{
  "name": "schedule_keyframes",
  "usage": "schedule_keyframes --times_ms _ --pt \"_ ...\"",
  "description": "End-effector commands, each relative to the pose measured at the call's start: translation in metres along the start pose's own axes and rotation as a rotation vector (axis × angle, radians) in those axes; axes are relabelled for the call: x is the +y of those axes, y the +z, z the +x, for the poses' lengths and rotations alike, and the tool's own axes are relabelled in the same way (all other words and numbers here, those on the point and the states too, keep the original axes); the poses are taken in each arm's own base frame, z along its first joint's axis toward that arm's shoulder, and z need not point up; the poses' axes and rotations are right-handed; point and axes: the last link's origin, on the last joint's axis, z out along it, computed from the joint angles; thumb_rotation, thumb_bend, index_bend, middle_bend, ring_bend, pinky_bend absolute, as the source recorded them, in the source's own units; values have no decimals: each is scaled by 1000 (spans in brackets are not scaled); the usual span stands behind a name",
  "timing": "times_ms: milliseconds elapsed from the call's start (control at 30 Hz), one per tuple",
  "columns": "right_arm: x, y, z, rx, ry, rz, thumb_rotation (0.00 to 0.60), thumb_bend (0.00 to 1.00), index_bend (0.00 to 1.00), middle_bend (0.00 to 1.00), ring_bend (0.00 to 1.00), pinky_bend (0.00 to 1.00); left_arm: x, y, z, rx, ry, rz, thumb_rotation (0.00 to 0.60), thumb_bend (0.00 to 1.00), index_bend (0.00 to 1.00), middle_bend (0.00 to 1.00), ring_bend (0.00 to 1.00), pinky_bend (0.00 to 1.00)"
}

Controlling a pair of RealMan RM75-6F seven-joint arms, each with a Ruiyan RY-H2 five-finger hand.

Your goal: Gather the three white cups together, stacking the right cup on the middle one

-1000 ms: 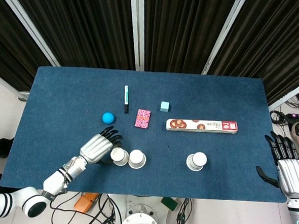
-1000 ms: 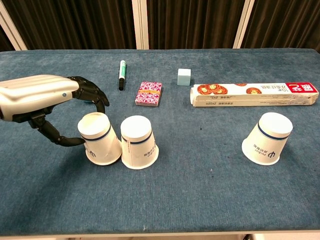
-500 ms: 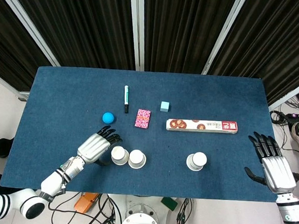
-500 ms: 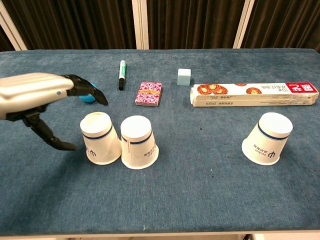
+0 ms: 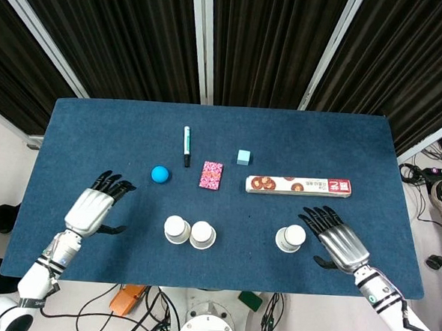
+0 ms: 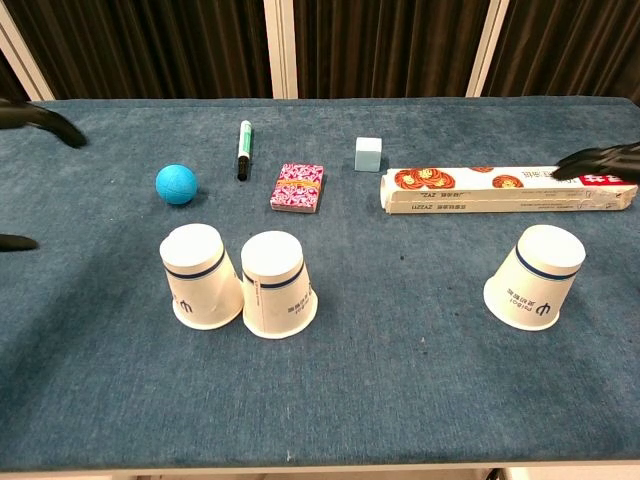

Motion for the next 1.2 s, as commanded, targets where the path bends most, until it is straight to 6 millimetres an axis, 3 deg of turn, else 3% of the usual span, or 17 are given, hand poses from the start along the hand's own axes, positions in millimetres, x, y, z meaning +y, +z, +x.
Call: schedule_keyframes --times_ms 33,633,833,1033,1200 --pt "-4 14 1 -31 -19 9 600 371 84 3 0 0 -9 -7 1 9 -10 28 584 118 196 176 89 0" --pt "-12 41 -4 -111 -40 32 600 511 255 62 0 2 -25 -19 4 30 -40 76 585 119 196 176 88 0" --pt "-15 44 -1 -92 -29 45 600 550 414 100 0 11 -29 -21 5 36 -40 92 586 118 196 176 88 0" --pt "-26 40 28 0 -13 85 600 550 428 110 0 13 -38 -26 5 30 -23 116 586 118 196 176 88 0" --pt "-58 48 67 94 2 209 600 550 428 112 0 17 -49 -33 1 9 -1 156 587 118 196 176 88 0"
